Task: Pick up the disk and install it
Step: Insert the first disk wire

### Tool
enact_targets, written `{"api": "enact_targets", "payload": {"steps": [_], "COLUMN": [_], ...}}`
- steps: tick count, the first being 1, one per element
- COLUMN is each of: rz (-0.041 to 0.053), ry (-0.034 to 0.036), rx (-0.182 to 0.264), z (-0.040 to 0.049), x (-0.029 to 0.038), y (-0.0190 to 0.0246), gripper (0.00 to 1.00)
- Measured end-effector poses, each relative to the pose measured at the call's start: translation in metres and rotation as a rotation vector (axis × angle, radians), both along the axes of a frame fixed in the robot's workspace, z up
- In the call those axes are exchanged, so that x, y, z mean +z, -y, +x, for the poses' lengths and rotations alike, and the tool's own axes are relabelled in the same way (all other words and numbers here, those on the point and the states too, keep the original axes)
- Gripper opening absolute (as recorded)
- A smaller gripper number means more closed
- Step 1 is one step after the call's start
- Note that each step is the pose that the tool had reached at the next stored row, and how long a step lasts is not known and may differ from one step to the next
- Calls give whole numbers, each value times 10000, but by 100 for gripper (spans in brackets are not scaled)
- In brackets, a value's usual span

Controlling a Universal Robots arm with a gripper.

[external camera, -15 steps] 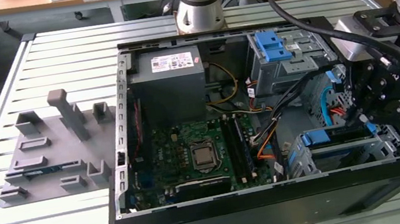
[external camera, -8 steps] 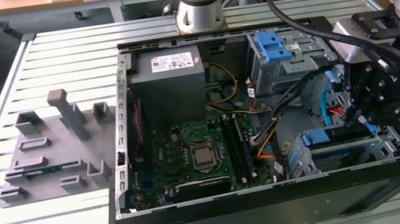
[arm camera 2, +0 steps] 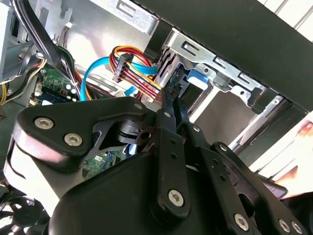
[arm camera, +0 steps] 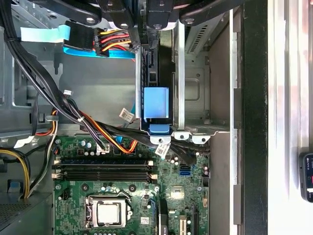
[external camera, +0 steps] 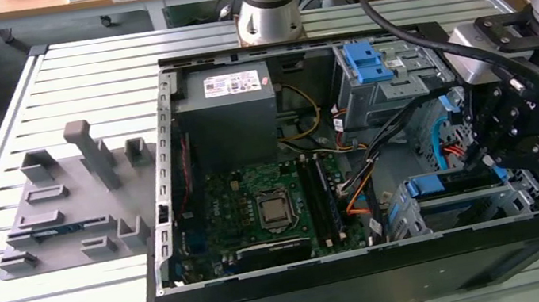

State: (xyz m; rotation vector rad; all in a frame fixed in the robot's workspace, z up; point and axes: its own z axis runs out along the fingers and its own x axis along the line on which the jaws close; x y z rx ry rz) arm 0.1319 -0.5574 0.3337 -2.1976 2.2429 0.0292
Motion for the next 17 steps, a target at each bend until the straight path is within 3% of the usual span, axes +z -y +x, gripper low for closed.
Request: {"api": "enact_targets", "payload": {"steps": [17], "rz": [-9], "ry": [-3], "rx": [-49], "z": [4], "x": [2], "y": [21], "gripper": [16]}}
